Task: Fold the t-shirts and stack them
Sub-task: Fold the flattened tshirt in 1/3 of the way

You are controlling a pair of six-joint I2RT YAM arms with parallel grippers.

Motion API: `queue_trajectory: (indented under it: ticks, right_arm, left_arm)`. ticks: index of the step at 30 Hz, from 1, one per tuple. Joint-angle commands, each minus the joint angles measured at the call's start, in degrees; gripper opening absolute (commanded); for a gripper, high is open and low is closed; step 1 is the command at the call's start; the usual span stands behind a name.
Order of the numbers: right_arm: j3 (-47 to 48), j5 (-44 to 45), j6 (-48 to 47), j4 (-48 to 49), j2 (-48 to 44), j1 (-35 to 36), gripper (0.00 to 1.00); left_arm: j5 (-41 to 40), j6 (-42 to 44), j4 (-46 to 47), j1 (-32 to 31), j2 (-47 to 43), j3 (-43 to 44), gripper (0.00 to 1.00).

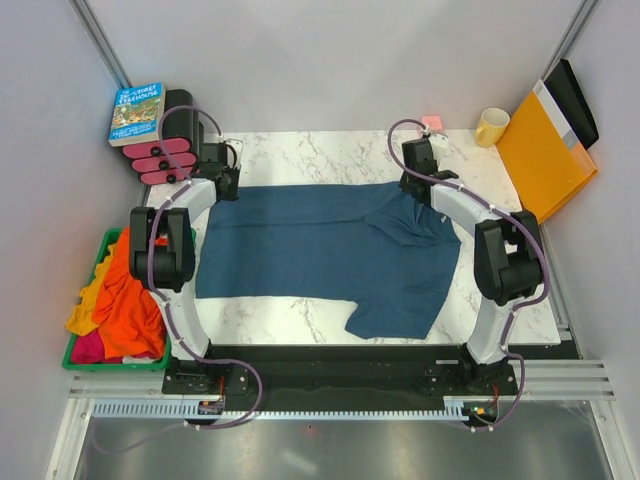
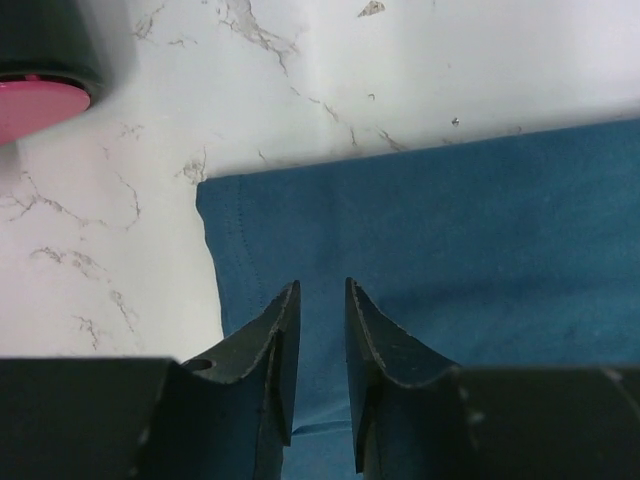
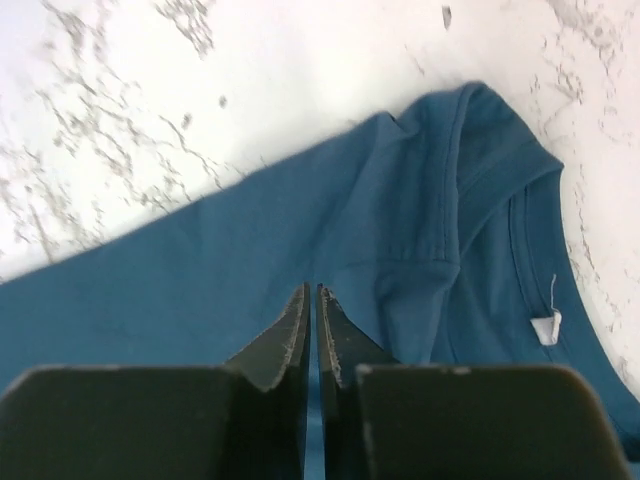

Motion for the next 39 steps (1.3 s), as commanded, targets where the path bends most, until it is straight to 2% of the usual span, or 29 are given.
queue_trajectory:
  ticks: [1, 5, 12, 22, 28, 30, 31, 32, 35, 37, 39]
  right_arm:
    - [5.6, -0.3, -0.2, 0.3, 2.6, 0.3, 0.12]
    - [5.7, 0.7, 0.3, -1.9, 6.2, 0.1, 0.07]
    - [-0.4, 0.5, 3.7, -3.1, 7.8, -4.4, 0.01]
    - [-1.6, -4.3, 8.8, -7.4, 9.9, -11.5, 0.01]
    - [-1.0, -5.8, 6.7, -7.4, 11.2, -12.6, 0.03]
    - [-2.6, -7.1, 4.0, -4.8, 8.6, -12.2, 0.11]
    - [-3.8, -7.7, 3.2, -0.3, 6.8, -11.9, 0.18]
    - [-6.0, -8.2, 2.3, 1.6, 4.9, -11.8, 0.35]
    - [-6.0, -8.0, -1.1, 2.5, -1.4, -10.5, 0.53]
    - [-5.5, -7.3, -3.3, -0.1, -4.5, -8.7, 0.59]
    - [-6.9, -6.9, -3.8, -0.8, -8.4, -6.7, 0.59]
  left_arm:
    - [1.3, -1.8, 0.0, 0.0, 1.4, 3.0, 0.32]
    - [0.7, -1.6, -1.1, -0.3, 3.8, 4.7, 0.32]
    - [-2.4, -0.6, -3.0, -0.2, 7.0, 6.0, 0.32]
    - [-3.6, -1.3, -6.1, 0.5, 8.8, 8.3, 0.32]
    - [-3.2, -1.8, -8.0, 0.7, 10.2, 10.3, 0.32]
    - [-3.1, -2.5, -7.9, 0.7, 9.1, 9.9, 0.32]
    - [-1.8, -2.7, -7.8, 0.7, 8.1, 9.6, 0.32]
    - [-0.9, -2.8, -6.5, 0.7, 7.1, 8.1, 0.35]
    - [3.1, -3.3, -4.5, 0.7, 1.5, 5.1, 0.45]
    - [5.0, -3.9, -4.4, 0.6, -1.5, 4.6, 0.47]
    - [5.0, -4.3, -5.0, 0.4, -2.8, 3.9, 0.49]
